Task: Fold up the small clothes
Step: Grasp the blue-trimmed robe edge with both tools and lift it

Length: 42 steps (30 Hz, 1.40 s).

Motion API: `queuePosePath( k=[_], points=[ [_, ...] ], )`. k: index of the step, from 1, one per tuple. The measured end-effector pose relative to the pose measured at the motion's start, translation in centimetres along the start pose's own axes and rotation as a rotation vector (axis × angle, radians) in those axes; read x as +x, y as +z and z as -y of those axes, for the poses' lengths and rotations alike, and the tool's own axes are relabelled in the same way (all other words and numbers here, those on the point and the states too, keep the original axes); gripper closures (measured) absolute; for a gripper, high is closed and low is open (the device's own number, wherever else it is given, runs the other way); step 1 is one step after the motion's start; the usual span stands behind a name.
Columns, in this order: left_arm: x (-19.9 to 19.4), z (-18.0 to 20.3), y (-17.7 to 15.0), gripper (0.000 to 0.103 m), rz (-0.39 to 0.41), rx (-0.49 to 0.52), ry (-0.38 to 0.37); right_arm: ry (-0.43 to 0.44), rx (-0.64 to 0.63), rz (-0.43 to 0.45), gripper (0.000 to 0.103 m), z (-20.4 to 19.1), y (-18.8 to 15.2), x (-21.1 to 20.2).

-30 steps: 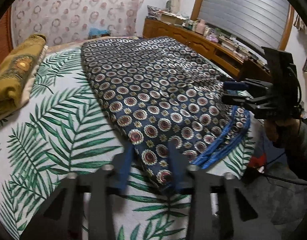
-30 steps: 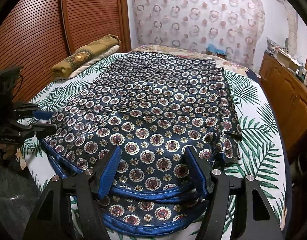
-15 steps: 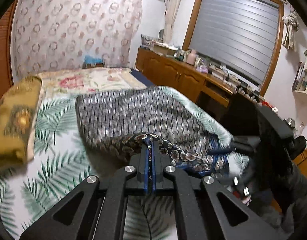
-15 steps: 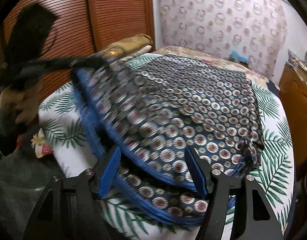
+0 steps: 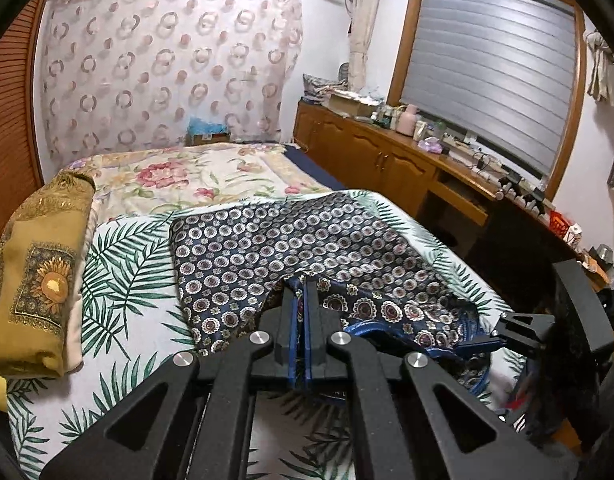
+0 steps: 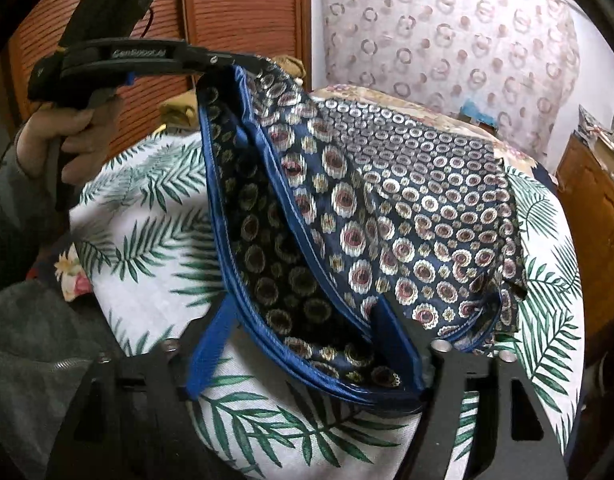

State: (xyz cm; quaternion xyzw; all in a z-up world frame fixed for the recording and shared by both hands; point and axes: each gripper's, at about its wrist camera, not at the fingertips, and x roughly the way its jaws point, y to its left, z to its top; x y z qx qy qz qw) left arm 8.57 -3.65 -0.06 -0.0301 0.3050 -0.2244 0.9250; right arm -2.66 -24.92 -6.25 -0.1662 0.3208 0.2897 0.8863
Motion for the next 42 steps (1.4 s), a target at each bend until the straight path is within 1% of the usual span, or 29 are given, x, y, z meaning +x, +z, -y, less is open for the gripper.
queuePosePath(
  k=[4,8,11,12,13,14,15,16,17,18,20,23,25,27,30,35,39,42],
  points=[
    [0.9,-0.7,-0.4,0.100,-0.026,-0.013,0.011,-0.024,-0.015,-0.041,0.024,0.0,-0.4,1.1],
    [1.4,-1.2,-0.7,0.100,-0.036,-0.025,0.017,-0.023,-0.015,-0.052,0.024,0.1,-0.4,1.7],
    [1.4,-1.3,-0.9,0.100,-0.038,-0.023,0.019,-0.064,-0.019,-0.066,0.025,0.5,-0.5,2.2],
    [1.3,-1.4,-0.9,0.100,-0.038,-0.023,0.020,-0.057,-0.014,-0.060,0.031,0.7,-0.4,2.1],
    [1.3,-1.5,-0.9,0.100,-0.038,-0.024,0.020,-0.050,-0.011,-0.054,0.034,0.9,-0.4,2.1],
    [1.3,-1.5,-0.9,0.100,-0.039,-0.026,0.019,-0.057,-0.014,-0.046,0.045,1.0,-0.3,2.1],
    [1.2,-1.6,-0.8,0.100,-0.039,-0.029,0.019,-0.064,-0.018,-0.040,0.063,1.3,-0.3,2.1],
    [1.1,-1.8,-0.7,0.100,-0.038,-0.031,0.016,-0.076,-0.024,-0.038,0.072,1.5,-0.2,2.1],
    [1.0,-1.9,-0.6,0.100,-0.036,-0.034,0.008,-0.094,-0.029,-0.040,0.086,1.7,-0.1,2.2],
    [0.9,-1.9,-0.5,0.100,-0.034,-0.034,0.002,-0.101,-0.031,-0.042,0.093,1.9,0.0,2.3],
    [0.9,-2.0,-0.2,0.100,-0.029,-0.028,0.011,-0.094,-0.040,-0.023,0.097,2.5,0.5,1.9],
    [0.9,-2.2,0.5,0.100,-0.017,-0.018,0.026,-0.111,-0.041,0.034,0.098,3.9,2.2,0.7],
    [1.0,-2.7,1.3,0.100,-0.008,-0.023,0.031,-0.123,-0.042,0.076,0.098,4.7,4.0,-0.1],
    [1.2,-3.2,2.2,0.100,-0.001,-0.023,0.041,-0.141,-0.050,0.106,0.098,5.7,5.9,-0.3],
    [2.0,-4.1,3.9,0.100,0.008,-0.011,0.080,-0.157,-0.060,0.139,0.098,7.0,8.8,0.3],
    [3.8,-6.3,5.6,0.100,0.001,-0.028,0.119,-0.149,-0.056,0.167,0.098,9.3,13.2,2.7],
    [5.7,-8.2,6.0,0.100,-0.023,-0.052,0.137,-0.128,-0.056,0.158,0.098,11.1,15.0,5.8],
    [6.9,-9.3,6.0,0.100,-0.047,-0.080,0.129,-0.111,-0.044,0.135,0.098,12.5,15.4,8.1]
  ],
)
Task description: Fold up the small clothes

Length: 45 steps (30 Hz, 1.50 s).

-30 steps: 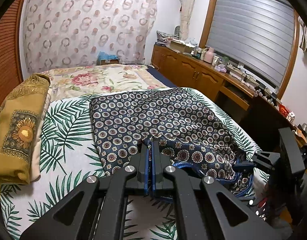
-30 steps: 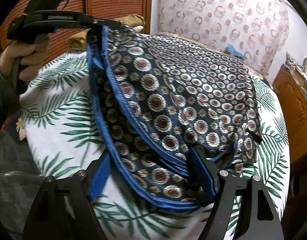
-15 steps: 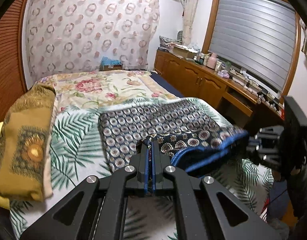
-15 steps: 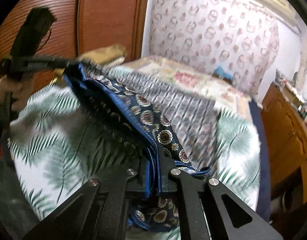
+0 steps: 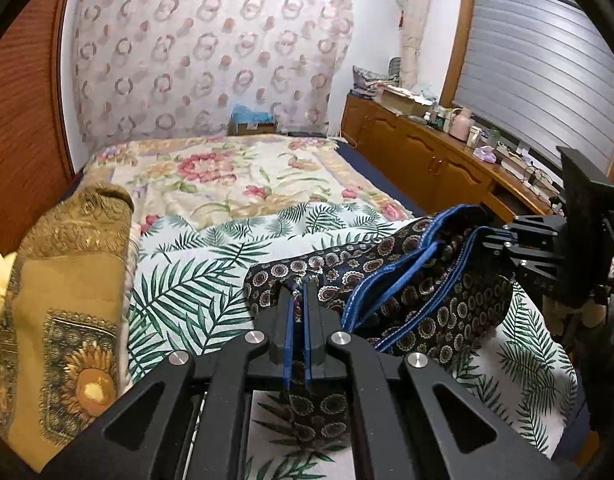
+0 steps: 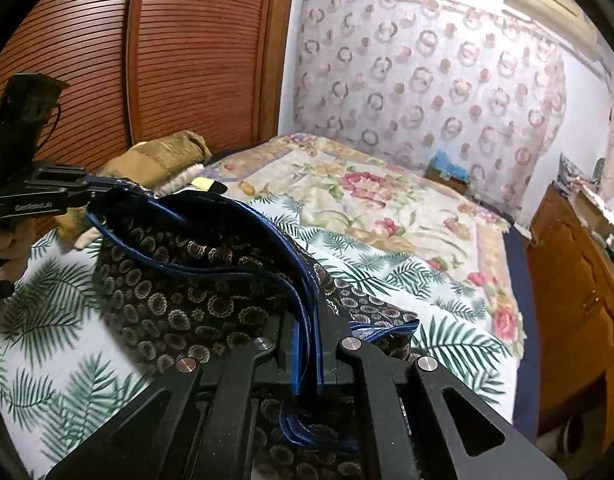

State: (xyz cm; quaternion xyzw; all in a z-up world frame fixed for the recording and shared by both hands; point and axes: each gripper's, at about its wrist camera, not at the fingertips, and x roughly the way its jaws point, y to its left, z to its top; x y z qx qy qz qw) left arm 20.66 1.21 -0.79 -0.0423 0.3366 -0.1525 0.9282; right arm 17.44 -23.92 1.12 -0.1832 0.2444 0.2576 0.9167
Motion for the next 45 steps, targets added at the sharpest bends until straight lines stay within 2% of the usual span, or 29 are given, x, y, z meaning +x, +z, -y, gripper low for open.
queuePosePath(
  k=[2,4,6,8,9,13,16,17,18,20,21,24,29,37,45],
  points=[
    [0.3,0.0,0.0,0.099,-0.009,0.002,-0.005,0.020,0.018,-0.020,0.098,0.7,-0.2,1.4],
    [0.4,-0.2,-0.1,0.092,-0.015,0.005,0.002,0.033,0.023,-0.036,0.098,1.5,0.2,2.4],
    [0.5,-0.5,0.0,0.077,-0.014,-0.008,0.006,0.042,0.021,-0.049,0.098,1.9,0.6,3.6],
    [0.5,-0.6,0.0,0.070,-0.002,-0.002,0.016,0.049,0.022,-0.058,0.098,2.3,0.9,4.4],
    [0.6,-0.7,0.0,0.063,-0.002,0.005,0.021,0.041,0.025,-0.063,0.098,2.6,1.3,5.1],
    [1.2,-0.9,0.0,0.058,-0.012,0.017,0.029,-0.005,0.039,-0.074,0.097,3.3,2.3,6.7],
    [2.0,-1.2,-0.2,0.048,-0.027,0.012,0.029,-0.034,0.064,-0.065,0.082,3.5,3.1,7.4],
    [2.4,-1.3,-0.2,0.047,-0.038,0.011,0.027,-0.047,0.083,-0.053,0.073,3.8,3.5,7.3],
    [2.9,-1.3,-0.3,0.046,-0.049,0.012,0.026,-0.056,0.104,-0.037,0.059,4.0,3.8,7.2],
    [3.8,-1.3,-0.3,0.046,-0.069,0.018,0.031,-0.073,0.150,0.004,0.043,4.9,4.5,6.2],
    [4.2,-1.3,-0.3,0.046,-0.074,0.019,0.037,-0.088,0.160,0.021,0.039,5.1,4.7,5.6],
    [5.1,-1.4,0.0,0.046,-0.090,0.024,0.045,-0.158,0.164,0.049,0.037,6.0,5.2,3.8],
    [6.6,-1.6,0.7,0.046,-0.122,0.044,0.063,-0.160,0.212,0.015,0.034,7.0,3.3,1.8],
    [9.7,-2.9,0.8,0.046,-0.184,0.021,0.075,-0.119,0.307,-0.154,0.034,7.5,-0.8,5.3],
    [11.1,-3.6,0.5,0.044,-0.214,-0.011,0.047,-0.035,0.420,-0.208,0.034,9.3,-1.8,8.6]
  ],
)
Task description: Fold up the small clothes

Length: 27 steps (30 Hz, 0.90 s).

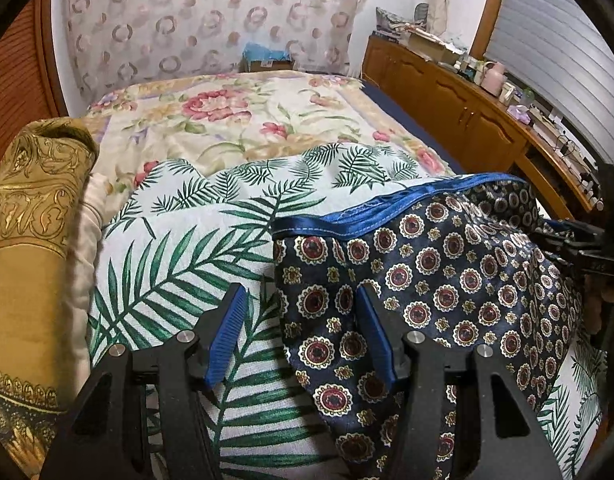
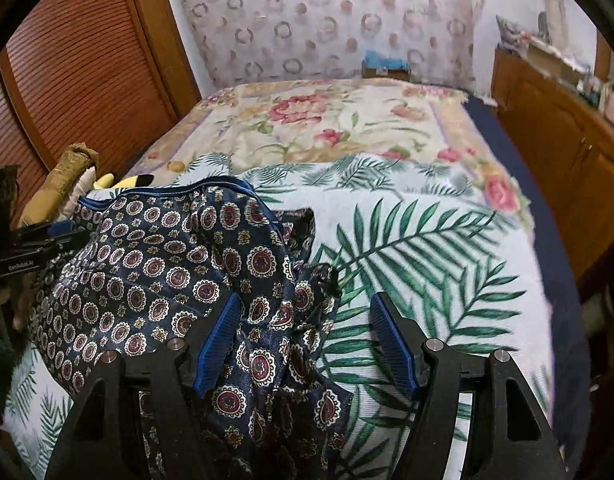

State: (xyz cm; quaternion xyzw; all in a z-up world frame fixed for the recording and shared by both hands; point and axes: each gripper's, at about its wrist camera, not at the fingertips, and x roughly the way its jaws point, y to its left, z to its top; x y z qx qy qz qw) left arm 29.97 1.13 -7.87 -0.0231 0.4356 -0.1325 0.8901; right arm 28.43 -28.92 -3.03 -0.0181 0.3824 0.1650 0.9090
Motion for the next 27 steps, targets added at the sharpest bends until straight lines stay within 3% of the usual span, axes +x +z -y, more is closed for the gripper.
queuePosePath(
  k=[5,10,13,15,16,18,27],
  points=[
    [0.0,0.1,0.0,0.043,0.003,0.005,-0.001,0.035,-0.003,0.014,0.034,0.3,0.1,0.5],
    [0.2,0.4,0.2,0.044,-0.004,0.022,-0.016,0.078,-0.050,0.017,0.062,0.1,-0.4,0.9],
    [0.3,0.5,0.4,0.056,-0.001,0.026,-0.046,0.114,-0.060,0.010,0.077,0.4,-0.7,1.0],
    [0.4,0.5,0.6,0.076,-0.010,0.014,-0.086,0.129,-0.065,0.008,0.085,0.8,-0.7,1.0],
    [0.3,0.4,0.6,0.080,-0.011,0.004,-0.098,0.135,-0.064,0.010,0.088,1.0,-0.8,0.9],
    [0.1,0.4,0.6,0.096,-0.011,-0.009,-0.139,0.146,-0.052,0.026,0.092,1.3,-0.9,0.4],
    [-7.0,1.7,0.5,0.098,0.163,0.018,-0.152,0.116,-0.112,0.203,0.094,0.0,-1.4,-5.7]
  ],
)
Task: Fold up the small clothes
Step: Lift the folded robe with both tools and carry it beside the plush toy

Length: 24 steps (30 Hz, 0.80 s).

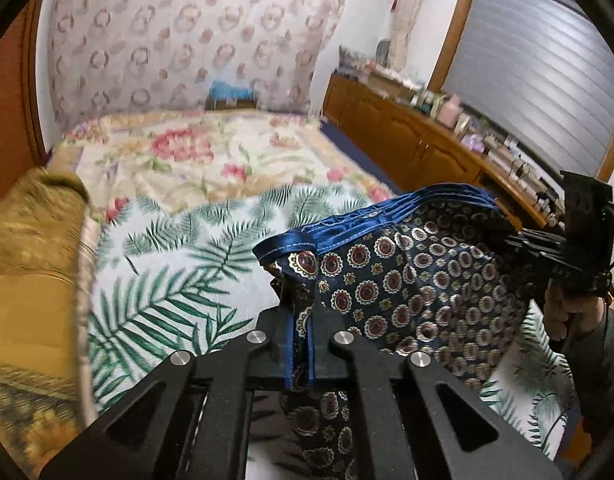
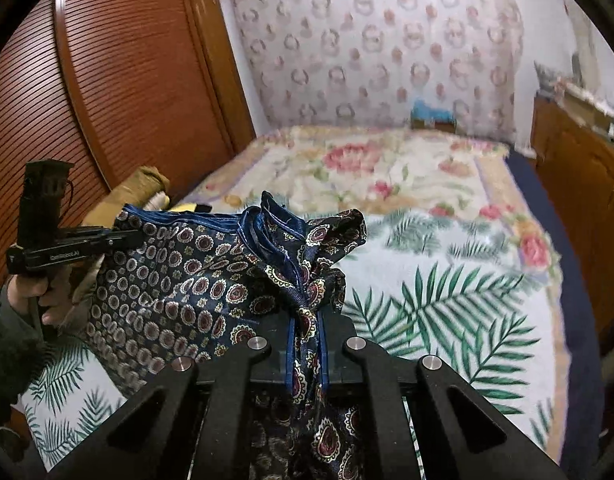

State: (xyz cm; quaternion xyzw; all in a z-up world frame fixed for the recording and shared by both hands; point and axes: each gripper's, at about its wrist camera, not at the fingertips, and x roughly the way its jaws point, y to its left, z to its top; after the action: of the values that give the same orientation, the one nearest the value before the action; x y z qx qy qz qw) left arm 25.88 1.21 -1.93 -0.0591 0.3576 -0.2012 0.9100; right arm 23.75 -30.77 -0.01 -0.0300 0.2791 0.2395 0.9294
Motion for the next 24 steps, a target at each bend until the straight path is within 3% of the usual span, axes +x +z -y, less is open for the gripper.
queuePosePath(
  k=[6,11,17,24],
  points=[
    [-6.2,0.5,0.5,0.098,0.142,0.014,0.006,-0.002,-0.071,0.091,0.095,-2.1,1.6,-3.1],
    [-10.8,-0.4,0.3,0.098,0.236,0.015,0.061,0.029,-0.148,0.132,0.095,-4.5,3.9,-4.1],
    [-15.7,-2.6,-1.2,0.098,0.331,-0.026,0.175,0.094,-0.280,0.148,0.095,-8.4,6.9,-2.5],
    [-19.8,-7.1,-6.0,0.098,0.409,-0.131,0.310,0.196,-0.460,0.105,0.095,-13.8,11.6,1.8]
  ],
)
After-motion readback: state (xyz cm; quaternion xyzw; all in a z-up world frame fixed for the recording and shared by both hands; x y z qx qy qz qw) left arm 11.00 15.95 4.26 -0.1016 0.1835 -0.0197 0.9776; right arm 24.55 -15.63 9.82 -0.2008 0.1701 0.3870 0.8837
